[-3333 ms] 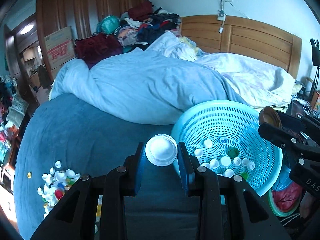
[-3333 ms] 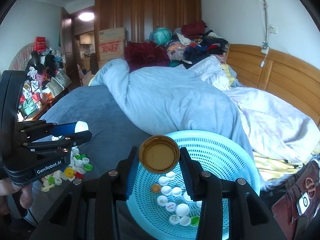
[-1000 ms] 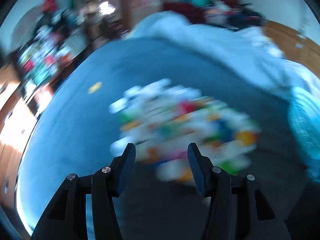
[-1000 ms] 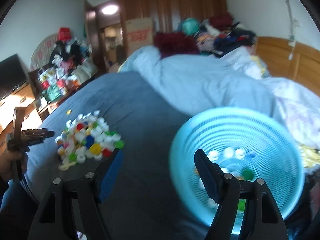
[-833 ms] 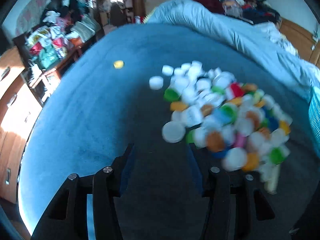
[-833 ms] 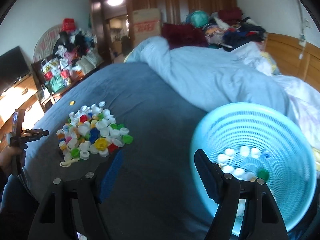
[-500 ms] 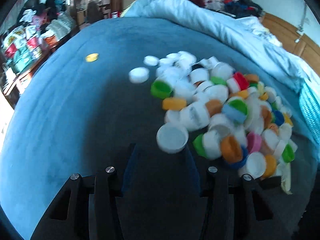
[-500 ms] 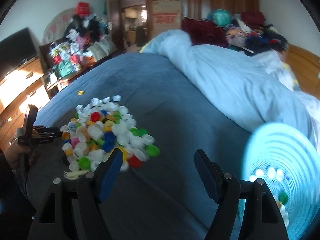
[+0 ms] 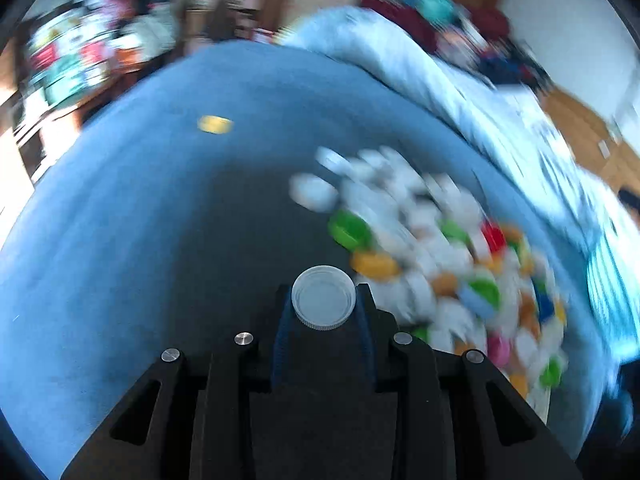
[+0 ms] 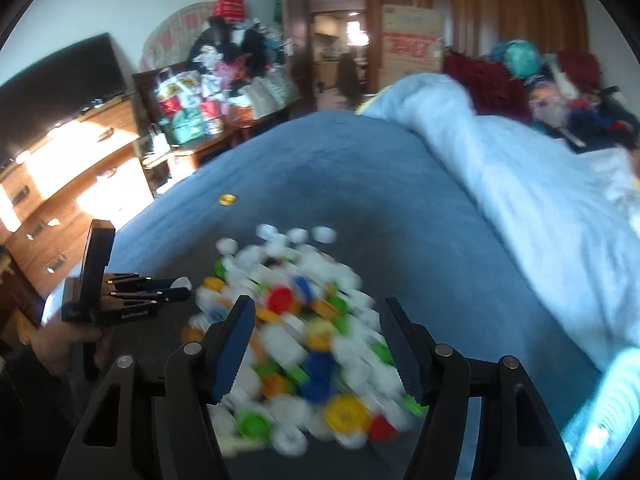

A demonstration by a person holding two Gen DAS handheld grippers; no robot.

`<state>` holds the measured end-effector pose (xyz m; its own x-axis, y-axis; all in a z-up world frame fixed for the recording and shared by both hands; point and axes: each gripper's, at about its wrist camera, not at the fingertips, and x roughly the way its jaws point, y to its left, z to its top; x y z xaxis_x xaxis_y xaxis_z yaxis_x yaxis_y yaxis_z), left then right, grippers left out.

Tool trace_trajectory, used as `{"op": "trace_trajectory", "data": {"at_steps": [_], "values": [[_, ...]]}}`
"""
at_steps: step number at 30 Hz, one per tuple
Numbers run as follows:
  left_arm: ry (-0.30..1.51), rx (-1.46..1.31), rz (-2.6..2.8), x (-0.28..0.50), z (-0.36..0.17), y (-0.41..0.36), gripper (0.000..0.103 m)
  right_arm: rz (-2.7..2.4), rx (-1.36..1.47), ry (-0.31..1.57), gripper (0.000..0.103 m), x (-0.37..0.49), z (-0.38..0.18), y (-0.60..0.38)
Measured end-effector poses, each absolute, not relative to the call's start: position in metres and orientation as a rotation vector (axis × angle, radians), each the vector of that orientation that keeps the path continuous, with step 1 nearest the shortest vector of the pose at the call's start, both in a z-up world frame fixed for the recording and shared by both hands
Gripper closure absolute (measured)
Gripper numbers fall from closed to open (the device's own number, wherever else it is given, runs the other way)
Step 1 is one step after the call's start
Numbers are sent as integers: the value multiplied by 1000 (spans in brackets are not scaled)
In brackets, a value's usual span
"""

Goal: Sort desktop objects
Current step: 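Grasp a white cap with the left gripper while the right gripper grasps a yellow cap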

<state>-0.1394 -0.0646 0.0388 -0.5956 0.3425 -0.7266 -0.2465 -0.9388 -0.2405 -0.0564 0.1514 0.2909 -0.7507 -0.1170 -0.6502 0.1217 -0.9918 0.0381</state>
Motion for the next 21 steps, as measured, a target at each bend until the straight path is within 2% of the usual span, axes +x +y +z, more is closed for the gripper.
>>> {"op": "trace_trajectory", "data": {"at_steps": [9,16,21], "values": [[-518,-1227,2764,-153,30,-156,77,-2505,1153,93,34,-273,232,24],[-592,-1247,2762,-160,18,-170,77,-2426,1331,103,35,-396,165,-44],[-576,-1239,2752,-163,19,-171,77,-2448,1391,30,38,-429,134,-46]]}}
